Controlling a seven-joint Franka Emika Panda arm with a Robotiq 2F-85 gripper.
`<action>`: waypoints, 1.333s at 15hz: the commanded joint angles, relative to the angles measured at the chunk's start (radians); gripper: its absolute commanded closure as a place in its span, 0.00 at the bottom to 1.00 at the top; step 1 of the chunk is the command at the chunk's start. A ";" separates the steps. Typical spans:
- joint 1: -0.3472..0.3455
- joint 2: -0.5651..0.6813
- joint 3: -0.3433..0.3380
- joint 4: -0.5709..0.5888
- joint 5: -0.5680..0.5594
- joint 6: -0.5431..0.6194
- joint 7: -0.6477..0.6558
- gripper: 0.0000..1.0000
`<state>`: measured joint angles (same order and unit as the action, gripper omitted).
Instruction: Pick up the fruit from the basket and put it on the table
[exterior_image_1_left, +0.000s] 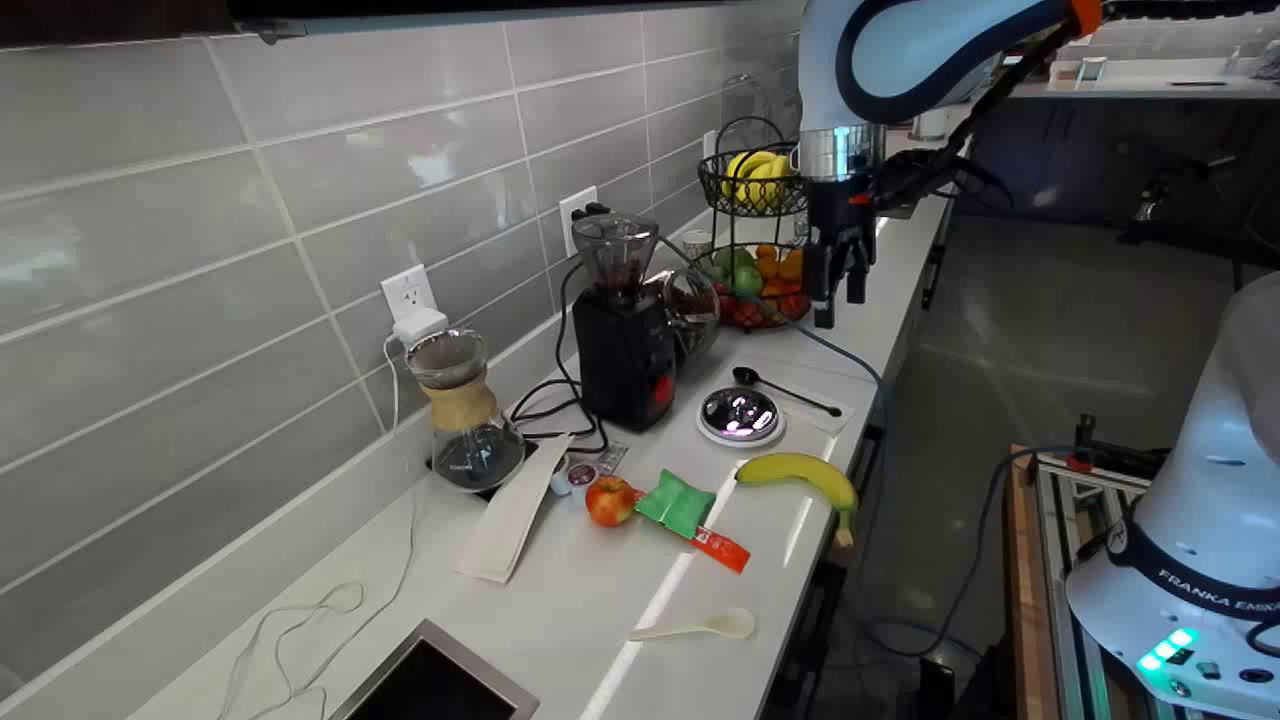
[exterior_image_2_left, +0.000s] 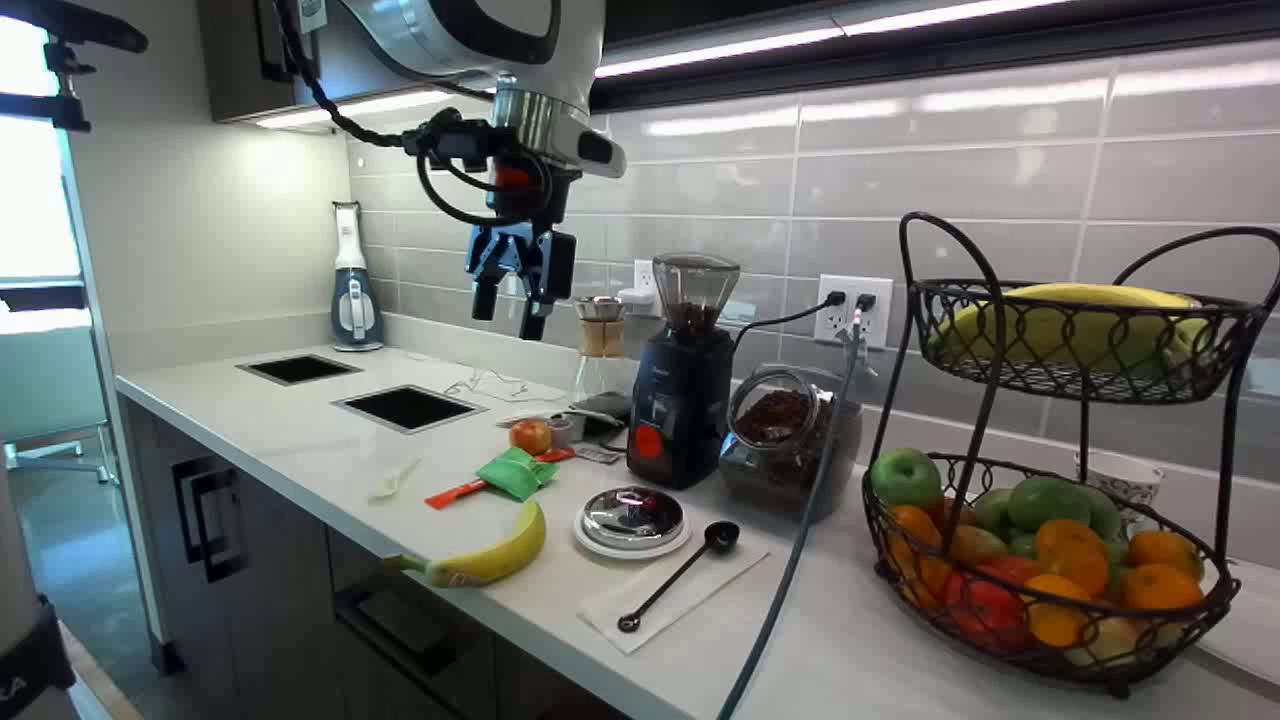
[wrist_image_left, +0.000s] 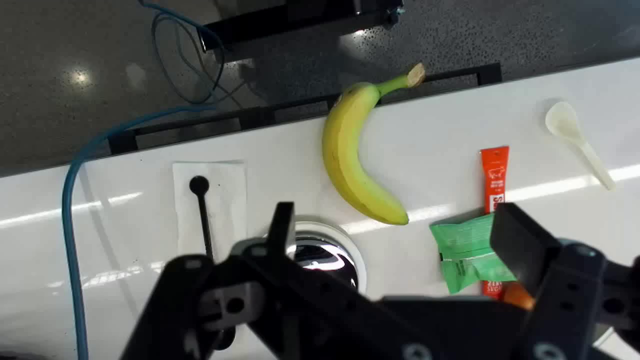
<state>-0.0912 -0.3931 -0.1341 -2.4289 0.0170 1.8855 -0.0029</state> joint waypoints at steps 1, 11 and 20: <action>-0.009 0.001 0.008 0.001 0.003 -0.002 -0.003 0.00; -0.048 0.048 0.004 0.001 -0.020 0.161 0.089 0.00; -0.189 0.334 -0.135 0.143 0.018 0.714 0.172 0.00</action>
<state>-0.2501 -0.1608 -0.2540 -2.3538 0.0268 2.4846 0.1065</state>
